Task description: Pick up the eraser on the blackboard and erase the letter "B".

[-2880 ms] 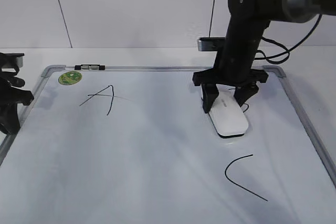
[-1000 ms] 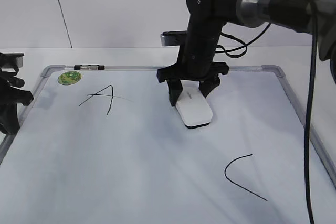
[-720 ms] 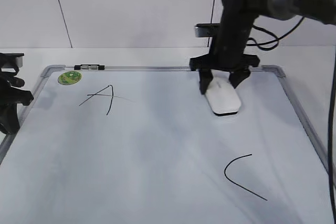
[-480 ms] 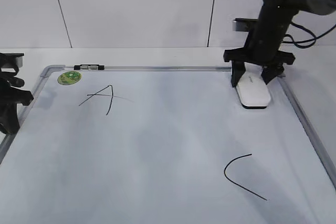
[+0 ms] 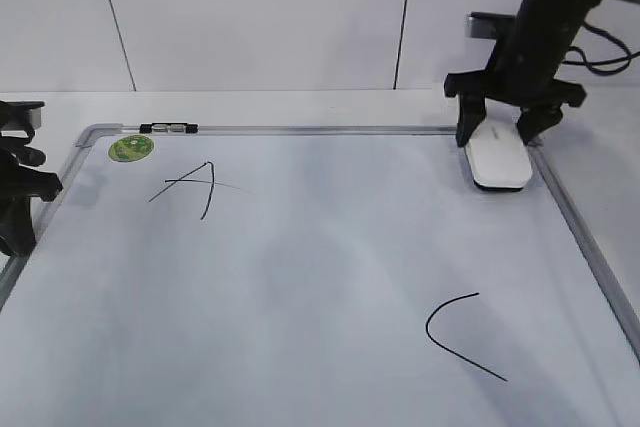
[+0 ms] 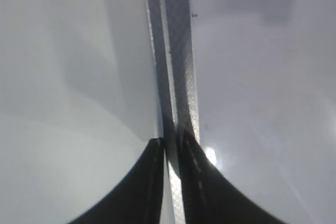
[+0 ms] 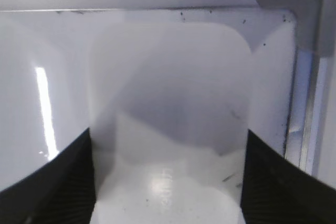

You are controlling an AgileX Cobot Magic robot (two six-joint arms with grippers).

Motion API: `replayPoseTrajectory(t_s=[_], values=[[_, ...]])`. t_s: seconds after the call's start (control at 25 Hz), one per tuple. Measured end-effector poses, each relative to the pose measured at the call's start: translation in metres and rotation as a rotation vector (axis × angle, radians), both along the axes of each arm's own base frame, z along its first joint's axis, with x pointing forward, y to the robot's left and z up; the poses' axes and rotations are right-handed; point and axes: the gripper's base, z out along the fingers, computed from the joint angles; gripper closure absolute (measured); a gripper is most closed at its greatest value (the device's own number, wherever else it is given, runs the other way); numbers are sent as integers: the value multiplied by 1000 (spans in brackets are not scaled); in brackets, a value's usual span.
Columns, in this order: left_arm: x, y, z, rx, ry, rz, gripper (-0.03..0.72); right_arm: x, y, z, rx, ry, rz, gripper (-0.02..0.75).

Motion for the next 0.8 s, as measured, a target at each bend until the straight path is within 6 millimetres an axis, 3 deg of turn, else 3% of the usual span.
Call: replayPoseTrajectory(t_s=[0.28, 0.56, 0.8], values=[[0, 0, 0, 0, 0, 0, 610, -19, 0, 49, 39, -78, 0, 191], [0, 0, 0, 0, 0, 0, 610, -64, -6, 43, 19, 32, 29, 191], [0, 0, 0, 2, 0, -1, 610, -81, -11, 18, -28, 130, 46, 191]])
